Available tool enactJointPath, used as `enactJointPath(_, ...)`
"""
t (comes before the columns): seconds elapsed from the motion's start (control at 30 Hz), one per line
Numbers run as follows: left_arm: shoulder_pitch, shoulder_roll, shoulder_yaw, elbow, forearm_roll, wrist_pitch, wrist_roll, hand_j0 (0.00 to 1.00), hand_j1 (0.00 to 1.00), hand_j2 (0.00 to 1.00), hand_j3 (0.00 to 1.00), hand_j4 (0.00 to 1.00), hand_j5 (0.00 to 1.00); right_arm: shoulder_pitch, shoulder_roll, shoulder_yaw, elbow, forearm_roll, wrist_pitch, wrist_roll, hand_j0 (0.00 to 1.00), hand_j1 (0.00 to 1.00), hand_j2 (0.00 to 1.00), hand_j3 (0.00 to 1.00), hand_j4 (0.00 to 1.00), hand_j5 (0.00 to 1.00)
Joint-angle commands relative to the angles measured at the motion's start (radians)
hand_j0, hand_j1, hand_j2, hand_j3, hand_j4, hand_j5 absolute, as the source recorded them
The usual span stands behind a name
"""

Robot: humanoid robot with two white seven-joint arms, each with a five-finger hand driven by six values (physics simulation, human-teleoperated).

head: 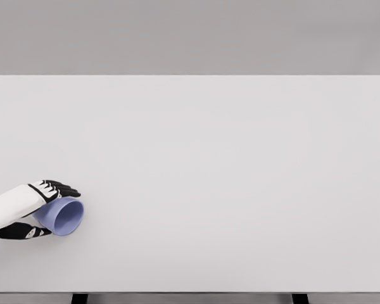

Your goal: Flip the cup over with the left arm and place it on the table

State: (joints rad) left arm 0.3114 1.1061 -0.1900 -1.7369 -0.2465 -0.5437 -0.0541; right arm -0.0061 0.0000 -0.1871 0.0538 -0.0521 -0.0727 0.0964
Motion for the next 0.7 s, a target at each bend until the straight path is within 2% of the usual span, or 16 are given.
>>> enactJointPath(0.0, 0.0, 0.001, -0.003, 0.004, 0.006, 0.002, 0.0, 0.84, 0.84, 0.84, 0.84, 0.84, 0.84, 0.0, 0.0, 0.0, 0.0, 0.0, -0.001, 0.0, 1.0, 1.0, 1.0, 1.0, 1.0, 1.0)
enactJointPath(0.3, -0.002, 0.001, -0.011, 0.007, 0.007, 0.001, 0.002, 0.68, 0.68, 0.68, 0.68, 0.68, 0.68, 0.0, 0.0, 0.0, 0.001, 0.0, 0.001, 0.0, 1.0, 1.0, 1.0, 1.0, 1.0, 1.0)
enactJointPath(0.43, -0.021, 0.001, -0.011, 0.007, 0.023, 0.002, 0.002, 0.61, 0.61, 0.61, 0.61, 0.61, 0.61, 0.0, 0.0, 0.0, 0.0, 0.0, -0.001, 0.0, 1.0, 1.0, 1.0, 1.0, 1.0, 1.0)
enactJointPath(0.67, -0.051, 0.001, -0.011, 0.007, 0.087, 0.002, 0.002, 0.58, 0.58, 0.58, 0.58, 0.58, 0.58, 0.0, 0.0, 0.0, 0.001, 0.0, 0.001, 0.0, 1.0, 1.0, 1.0, 1.0, 1.0, 1.0)
